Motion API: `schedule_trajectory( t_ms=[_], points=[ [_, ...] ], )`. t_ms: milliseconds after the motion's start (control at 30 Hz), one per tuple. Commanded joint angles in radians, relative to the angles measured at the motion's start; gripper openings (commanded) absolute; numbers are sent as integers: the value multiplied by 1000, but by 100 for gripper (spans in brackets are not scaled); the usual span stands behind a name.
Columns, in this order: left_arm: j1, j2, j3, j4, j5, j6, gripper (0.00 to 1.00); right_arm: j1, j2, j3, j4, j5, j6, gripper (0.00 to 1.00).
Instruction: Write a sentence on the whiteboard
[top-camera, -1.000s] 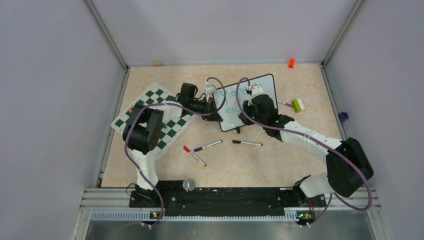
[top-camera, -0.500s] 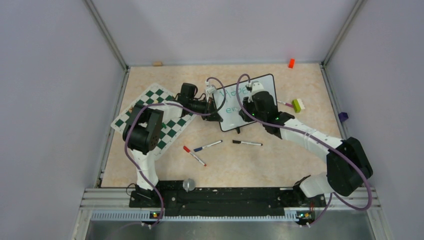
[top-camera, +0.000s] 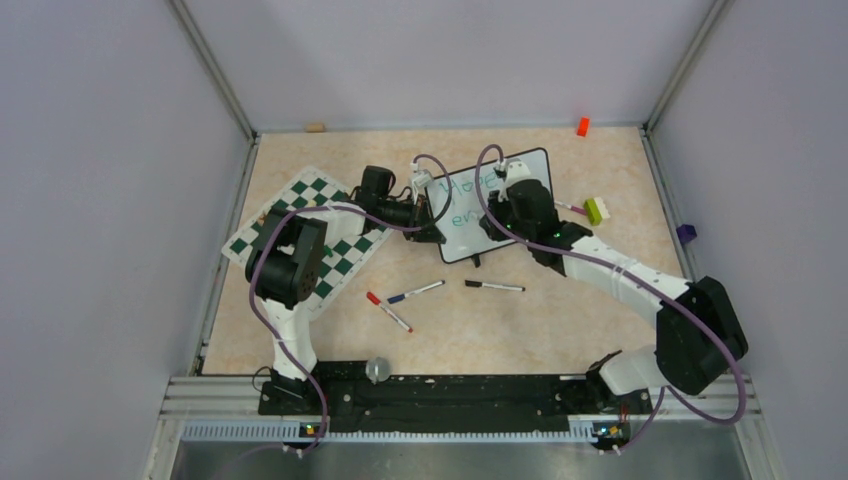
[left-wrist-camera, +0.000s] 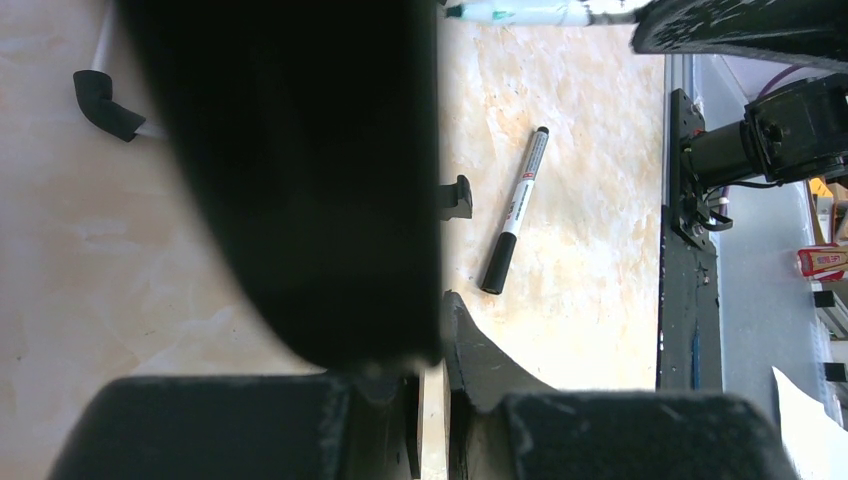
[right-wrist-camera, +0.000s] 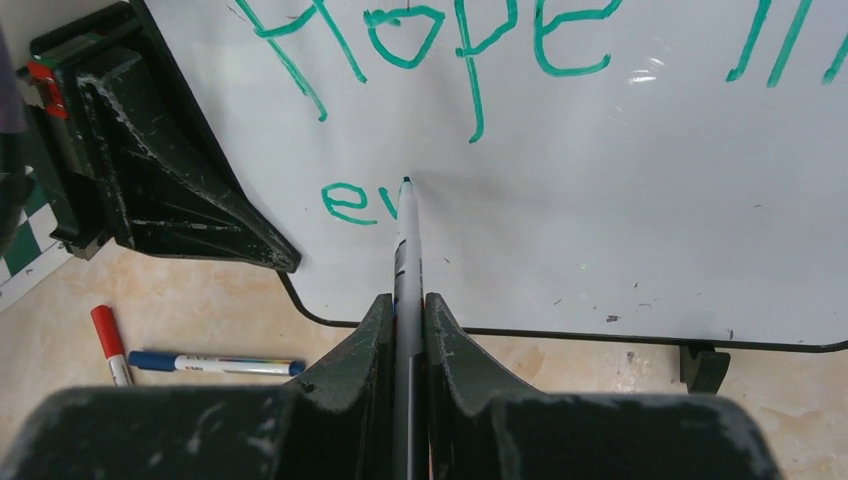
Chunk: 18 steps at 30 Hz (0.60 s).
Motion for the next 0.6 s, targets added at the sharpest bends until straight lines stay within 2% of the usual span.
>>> schedule_trajectory(
  t_ms=[0,567],
  points=[
    [-22,-10,4,-23,5,48,0,-15,-93,-7,19,2,-20,0],
    [-22,-10,2,-22,4,49,0,-27,-44,-37,24,1,-21,0]
  ],
)
